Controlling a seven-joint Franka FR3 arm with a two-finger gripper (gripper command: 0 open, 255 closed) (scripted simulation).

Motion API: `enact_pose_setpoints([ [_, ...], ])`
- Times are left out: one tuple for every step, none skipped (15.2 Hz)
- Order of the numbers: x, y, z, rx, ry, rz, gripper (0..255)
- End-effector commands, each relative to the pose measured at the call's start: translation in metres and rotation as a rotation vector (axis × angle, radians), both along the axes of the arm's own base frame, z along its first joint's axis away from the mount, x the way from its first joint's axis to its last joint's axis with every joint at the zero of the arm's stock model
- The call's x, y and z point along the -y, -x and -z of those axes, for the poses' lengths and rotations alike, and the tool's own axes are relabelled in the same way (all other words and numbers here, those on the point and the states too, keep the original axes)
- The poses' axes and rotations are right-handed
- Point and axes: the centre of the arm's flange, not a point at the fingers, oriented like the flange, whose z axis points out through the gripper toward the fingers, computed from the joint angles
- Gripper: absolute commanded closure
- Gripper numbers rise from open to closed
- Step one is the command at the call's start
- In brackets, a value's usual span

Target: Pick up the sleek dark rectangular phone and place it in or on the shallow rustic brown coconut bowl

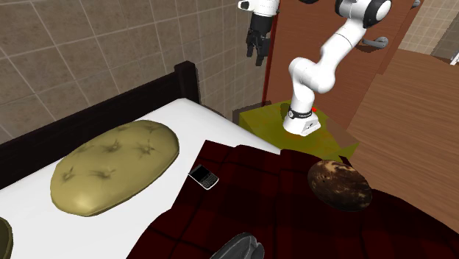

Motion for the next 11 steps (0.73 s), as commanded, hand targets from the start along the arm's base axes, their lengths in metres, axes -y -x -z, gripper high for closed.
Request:
enact_pose_setpoints([
  [0.0,0.0,0.0,0.0,0.0,0.0,0],
  [-0.009,-0.007,0.007,-0.004,-0.004,0.024,0],
  [-0.019,-0.013,0.014,-0.007,-0.007,0.049,0],
  [-0.028,-0.02,0.021,-0.011,-0.011,0.073,0],
  [-0.037,-0.028,0.028,-0.014,-0.015,0.098,0],
  [-0.045,-0.035,0.034,-0.018,-0.018,0.122,0],
  [-0.054,-0.043,0.041,-0.021,-0.022,0.147,0],
  [-0.063,-0.051,0.048,-0.025,-0.025,0.171,0],
  [-0.071,-0.059,0.055,-0.028,-0.029,0.196,0],
  [-0.079,-0.067,0.062,-0.032,-0.033,0.22,0],
  [-0.087,-0.075,0.069,-0.035,-0.036,0.245,0],
])
